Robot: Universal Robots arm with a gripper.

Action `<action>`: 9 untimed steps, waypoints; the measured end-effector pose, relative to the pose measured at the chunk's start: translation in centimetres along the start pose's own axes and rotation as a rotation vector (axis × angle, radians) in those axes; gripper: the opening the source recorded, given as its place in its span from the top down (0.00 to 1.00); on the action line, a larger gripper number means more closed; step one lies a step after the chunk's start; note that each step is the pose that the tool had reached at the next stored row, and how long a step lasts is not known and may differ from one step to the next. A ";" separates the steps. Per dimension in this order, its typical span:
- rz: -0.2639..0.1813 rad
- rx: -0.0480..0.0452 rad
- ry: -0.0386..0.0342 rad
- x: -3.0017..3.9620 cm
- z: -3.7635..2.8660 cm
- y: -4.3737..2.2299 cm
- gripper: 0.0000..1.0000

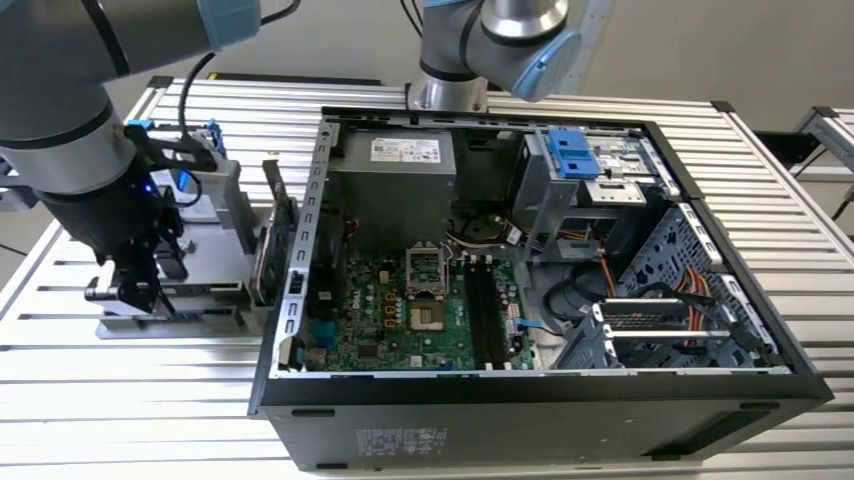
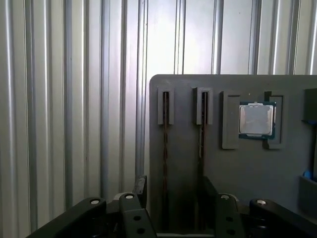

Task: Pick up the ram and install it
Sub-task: 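Pick up the ram and move it above insertion slot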

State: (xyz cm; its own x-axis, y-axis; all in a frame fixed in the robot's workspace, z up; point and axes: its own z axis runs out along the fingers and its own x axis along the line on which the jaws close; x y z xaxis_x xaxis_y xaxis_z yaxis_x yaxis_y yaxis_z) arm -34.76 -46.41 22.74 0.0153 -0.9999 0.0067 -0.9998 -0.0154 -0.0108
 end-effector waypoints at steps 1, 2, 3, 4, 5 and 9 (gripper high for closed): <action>0.000 0.0000 0.0001 0.05 0.11 0.00 0.00; 0.000 0.0000 0.0000 0.09 0.22 0.00 0.00; 0.000 0.0000 0.0001 0.15 0.36 0.00 0.00; 0.000 0.0001 -0.0001 0.19 0.49 0.01 0.00; 0.000 0.0001 0.0000 0.23 0.62 0.01 0.00; 0.000 0.0001 0.0000 0.31 1.30 0.02 0.00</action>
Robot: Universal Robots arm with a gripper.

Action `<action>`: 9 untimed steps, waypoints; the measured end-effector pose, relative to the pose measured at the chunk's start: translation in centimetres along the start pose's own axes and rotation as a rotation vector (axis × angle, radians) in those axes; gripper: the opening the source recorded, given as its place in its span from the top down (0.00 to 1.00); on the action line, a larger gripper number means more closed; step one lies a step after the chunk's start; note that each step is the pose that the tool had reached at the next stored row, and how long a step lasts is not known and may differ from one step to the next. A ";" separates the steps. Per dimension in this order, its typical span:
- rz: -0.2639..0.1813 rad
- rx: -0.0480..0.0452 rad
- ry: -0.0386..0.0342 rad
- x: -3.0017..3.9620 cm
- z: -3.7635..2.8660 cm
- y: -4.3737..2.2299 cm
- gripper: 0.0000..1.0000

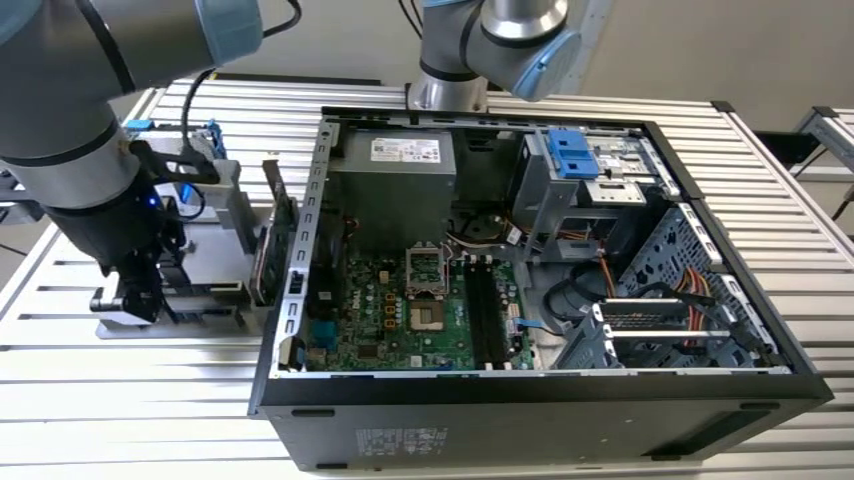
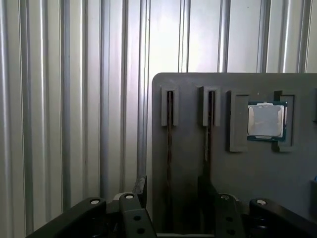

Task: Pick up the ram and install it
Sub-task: 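Pick up the ram and move it above insertion slot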

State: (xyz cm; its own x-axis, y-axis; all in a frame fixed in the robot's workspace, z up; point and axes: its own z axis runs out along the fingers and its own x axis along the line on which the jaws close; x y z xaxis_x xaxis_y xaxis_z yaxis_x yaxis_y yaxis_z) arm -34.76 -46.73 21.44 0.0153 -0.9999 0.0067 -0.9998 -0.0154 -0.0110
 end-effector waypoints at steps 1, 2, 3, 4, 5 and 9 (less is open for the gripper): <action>0.000 -0.0002 0.0001 0.00 0.16 0.00 0.00; 0.000 -0.0002 0.0002 0.00 0.33 0.00 0.00; 0.000 -0.0003 0.0002 0.00 0.50 0.01 0.00; 0.001 -0.0003 0.0003 0.00 0.66 0.01 0.00; 0.002 -0.0004 0.0004 0.00 0.79 0.01 0.00; 0.007 -0.0013 0.0006 0.00 1.09 0.04 0.00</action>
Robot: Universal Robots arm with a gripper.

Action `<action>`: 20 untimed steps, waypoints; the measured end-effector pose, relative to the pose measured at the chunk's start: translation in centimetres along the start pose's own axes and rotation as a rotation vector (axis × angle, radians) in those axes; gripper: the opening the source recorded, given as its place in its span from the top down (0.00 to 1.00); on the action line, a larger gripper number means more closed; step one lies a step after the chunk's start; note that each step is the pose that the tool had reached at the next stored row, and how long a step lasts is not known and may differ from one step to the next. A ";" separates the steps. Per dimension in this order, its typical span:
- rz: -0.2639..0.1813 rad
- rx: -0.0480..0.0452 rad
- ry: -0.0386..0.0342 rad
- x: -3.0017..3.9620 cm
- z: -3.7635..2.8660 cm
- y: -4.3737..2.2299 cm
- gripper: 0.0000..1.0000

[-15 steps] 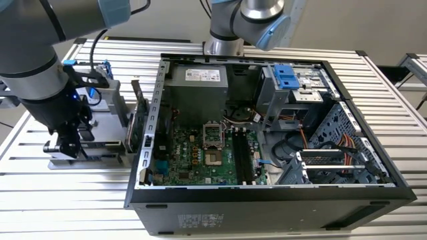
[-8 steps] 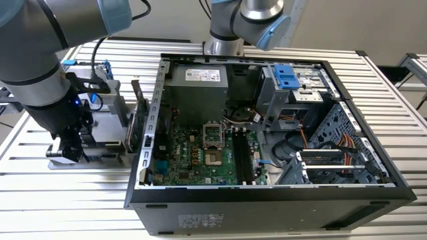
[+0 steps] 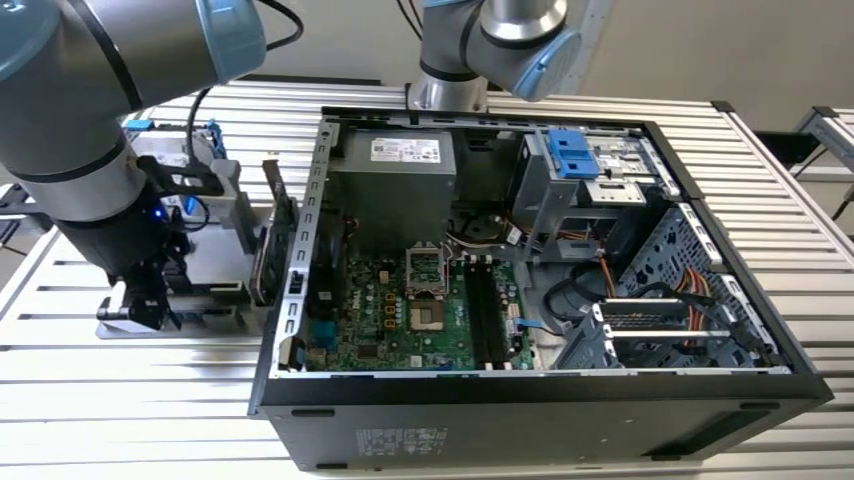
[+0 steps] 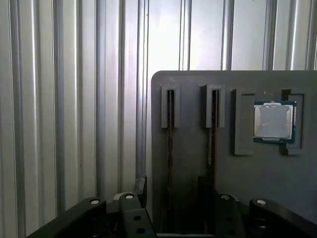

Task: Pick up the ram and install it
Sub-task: 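Pick up the ram and move it above insertion slot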

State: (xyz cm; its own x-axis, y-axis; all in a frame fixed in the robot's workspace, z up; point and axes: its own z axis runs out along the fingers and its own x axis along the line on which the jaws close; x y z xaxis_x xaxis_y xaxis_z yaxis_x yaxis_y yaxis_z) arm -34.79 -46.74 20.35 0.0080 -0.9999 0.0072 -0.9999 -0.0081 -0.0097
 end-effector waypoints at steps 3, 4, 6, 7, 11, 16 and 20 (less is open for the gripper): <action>0.001 -0.0033 0.0000 0.00 0.09 0.01 0.00; 0.001 -0.0043 0.0000 0.00 0.09 0.01 0.00; 0.001 -0.0052 -0.0001 0.00 0.09 0.00 0.00; 0.001 -0.0052 -0.0001 0.00 0.10 0.00 0.00; 0.001 -0.0088 -0.0004 0.01 0.13 0.05 0.00; 0.001 -0.0250 -0.0003 0.00 0.43 0.15 0.00; 0.000 -0.0257 -0.0003 0.00 0.73 0.20 0.00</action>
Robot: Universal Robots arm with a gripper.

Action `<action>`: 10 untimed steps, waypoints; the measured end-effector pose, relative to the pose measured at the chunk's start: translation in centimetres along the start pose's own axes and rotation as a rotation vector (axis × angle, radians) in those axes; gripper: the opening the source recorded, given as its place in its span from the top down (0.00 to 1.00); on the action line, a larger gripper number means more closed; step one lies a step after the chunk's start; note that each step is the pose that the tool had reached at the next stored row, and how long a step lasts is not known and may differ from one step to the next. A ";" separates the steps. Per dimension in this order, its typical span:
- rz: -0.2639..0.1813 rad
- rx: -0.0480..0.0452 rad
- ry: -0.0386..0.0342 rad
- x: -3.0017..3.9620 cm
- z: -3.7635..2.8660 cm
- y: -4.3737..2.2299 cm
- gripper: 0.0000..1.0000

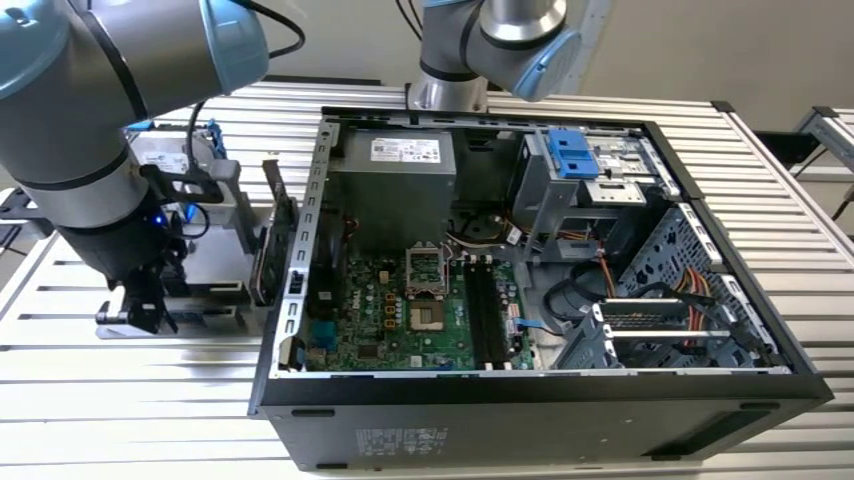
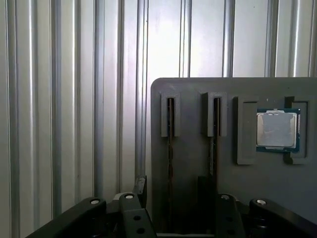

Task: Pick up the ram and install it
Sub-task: 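Pick up the ram and move it above insertion slot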

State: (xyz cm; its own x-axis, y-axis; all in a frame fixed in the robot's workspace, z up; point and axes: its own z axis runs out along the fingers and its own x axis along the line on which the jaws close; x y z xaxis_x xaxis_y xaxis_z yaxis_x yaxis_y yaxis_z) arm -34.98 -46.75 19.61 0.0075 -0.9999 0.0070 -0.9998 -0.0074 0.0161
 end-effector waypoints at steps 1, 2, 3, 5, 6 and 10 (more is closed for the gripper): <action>0.000 -0.0004 0.0000 0.00 0.08 0.02 0.00; 0.000 -0.0008 0.0000 0.00 0.15 0.02 0.00; 0.000 -0.0012 0.0000 0.00 0.18 0.03 0.00; 0.000 -0.0013 0.0001 0.00 0.18 0.03 0.00; 0.000 -0.0013 0.0001 0.00 0.18 0.03 0.00; 0.000 -0.0012 0.0000 0.00 0.20 0.03 0.00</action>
State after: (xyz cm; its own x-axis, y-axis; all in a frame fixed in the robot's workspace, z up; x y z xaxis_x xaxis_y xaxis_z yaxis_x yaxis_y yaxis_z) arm -35.01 -46.74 19.41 0.0075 -0.9999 0.0070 -0.9998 -0.0074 0.0173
